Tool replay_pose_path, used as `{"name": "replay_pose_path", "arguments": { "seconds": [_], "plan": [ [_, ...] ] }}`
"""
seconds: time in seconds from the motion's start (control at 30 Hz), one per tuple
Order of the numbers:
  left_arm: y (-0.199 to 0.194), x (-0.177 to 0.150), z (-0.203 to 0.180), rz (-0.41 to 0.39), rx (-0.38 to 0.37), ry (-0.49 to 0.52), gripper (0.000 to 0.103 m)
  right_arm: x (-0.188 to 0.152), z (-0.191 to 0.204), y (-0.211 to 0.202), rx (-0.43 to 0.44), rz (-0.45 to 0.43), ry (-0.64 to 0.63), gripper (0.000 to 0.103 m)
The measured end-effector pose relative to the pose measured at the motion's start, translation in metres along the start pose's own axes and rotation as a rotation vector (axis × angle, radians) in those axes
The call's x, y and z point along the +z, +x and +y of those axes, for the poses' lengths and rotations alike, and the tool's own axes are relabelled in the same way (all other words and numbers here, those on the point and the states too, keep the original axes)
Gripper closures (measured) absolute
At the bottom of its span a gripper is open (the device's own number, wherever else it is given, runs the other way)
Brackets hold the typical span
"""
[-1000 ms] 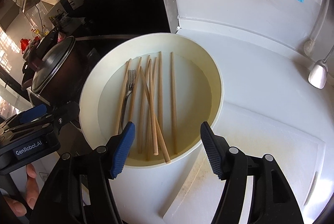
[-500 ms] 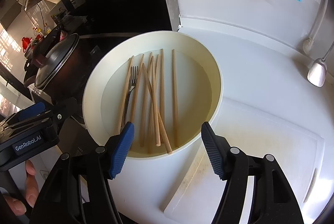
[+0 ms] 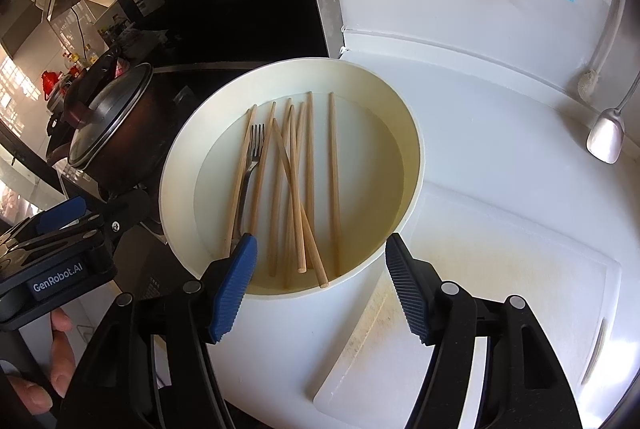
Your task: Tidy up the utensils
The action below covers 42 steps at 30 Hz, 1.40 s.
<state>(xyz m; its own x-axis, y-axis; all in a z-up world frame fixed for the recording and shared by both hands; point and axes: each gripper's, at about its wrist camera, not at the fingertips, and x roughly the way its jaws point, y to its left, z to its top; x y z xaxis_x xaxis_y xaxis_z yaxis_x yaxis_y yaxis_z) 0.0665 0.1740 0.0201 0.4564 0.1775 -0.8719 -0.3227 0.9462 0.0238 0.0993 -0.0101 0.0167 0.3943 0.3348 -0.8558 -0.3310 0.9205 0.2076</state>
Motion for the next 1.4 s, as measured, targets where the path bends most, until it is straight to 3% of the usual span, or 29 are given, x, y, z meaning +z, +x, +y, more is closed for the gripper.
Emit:
{"name": "replay_pose_path", "arguments": {
  "seconds": [1.4],
  "plan": [
    [0.0028, 0.0095, 0.0064, 0.012, -0.023, 0.019, 0.006, 0.0004, 0.0057, -0.0036, -0.016, -0.008, -0.007, 0.039]
  ]
}}
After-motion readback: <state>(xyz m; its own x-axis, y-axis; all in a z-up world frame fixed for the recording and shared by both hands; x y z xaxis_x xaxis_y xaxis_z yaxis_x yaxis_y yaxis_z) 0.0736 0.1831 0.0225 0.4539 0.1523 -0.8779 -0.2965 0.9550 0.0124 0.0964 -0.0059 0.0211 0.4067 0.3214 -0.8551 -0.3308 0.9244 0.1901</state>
